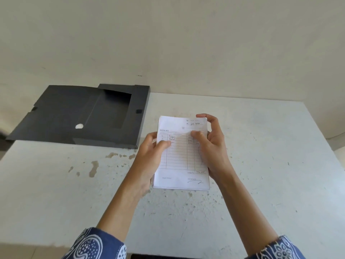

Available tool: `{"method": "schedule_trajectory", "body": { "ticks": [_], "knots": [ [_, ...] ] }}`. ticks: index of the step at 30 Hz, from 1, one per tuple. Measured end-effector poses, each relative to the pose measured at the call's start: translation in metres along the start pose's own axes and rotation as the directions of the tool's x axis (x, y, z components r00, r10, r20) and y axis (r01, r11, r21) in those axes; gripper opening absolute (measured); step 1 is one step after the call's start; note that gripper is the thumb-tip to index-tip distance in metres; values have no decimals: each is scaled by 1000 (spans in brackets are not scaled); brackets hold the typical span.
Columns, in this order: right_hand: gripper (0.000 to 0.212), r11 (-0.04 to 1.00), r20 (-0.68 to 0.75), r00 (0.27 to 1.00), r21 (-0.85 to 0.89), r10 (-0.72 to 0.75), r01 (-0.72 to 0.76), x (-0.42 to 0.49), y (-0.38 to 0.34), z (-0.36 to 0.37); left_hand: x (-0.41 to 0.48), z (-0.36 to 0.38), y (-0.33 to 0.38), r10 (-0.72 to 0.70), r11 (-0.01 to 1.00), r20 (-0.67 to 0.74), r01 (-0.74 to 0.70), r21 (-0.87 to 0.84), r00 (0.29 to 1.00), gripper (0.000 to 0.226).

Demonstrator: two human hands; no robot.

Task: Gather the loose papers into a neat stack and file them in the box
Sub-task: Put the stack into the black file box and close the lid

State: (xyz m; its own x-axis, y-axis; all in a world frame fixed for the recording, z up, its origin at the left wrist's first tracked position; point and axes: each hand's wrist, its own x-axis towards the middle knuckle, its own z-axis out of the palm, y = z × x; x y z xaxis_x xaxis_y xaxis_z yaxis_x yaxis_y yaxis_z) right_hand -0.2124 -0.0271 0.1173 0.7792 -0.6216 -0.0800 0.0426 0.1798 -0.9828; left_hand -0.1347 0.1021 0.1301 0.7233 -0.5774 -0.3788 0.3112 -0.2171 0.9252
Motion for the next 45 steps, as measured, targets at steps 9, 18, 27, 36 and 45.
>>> {"method": "schedule_trajectory", "body": {
  "ticks": [9, 18, 27, 36, 45],
  "knots": [
    [37, 991, 58, 993, -90, 100, -95, 17, 22, 33, 4, -33, -17, 65, 998, -132, -63, 19, 989, 22],
    [33, 976, 38, 977, -70, 208, -205, 58, 52, 98, 66, -113, -6, 91, 993, -215, -72, 94, 972, 21],
    [33, 943, -36, 956, -155, 291, -293, 97, 87, 173, 152, -206, -4, 17, 988, -189, 13, 155, 982, 22],
    [29, 776, -226, 958, -567, 176, -276, 162, 131, 199, 253, -255, -16, -33, 965, -194, 82, 250, 981, 30],
    [49, 420, -208, 975, -894, -83, -155, 190, 172, 195, 300, -245, -37, -78, 926, -134, 122, 357, 988, 28]
  ]
}}
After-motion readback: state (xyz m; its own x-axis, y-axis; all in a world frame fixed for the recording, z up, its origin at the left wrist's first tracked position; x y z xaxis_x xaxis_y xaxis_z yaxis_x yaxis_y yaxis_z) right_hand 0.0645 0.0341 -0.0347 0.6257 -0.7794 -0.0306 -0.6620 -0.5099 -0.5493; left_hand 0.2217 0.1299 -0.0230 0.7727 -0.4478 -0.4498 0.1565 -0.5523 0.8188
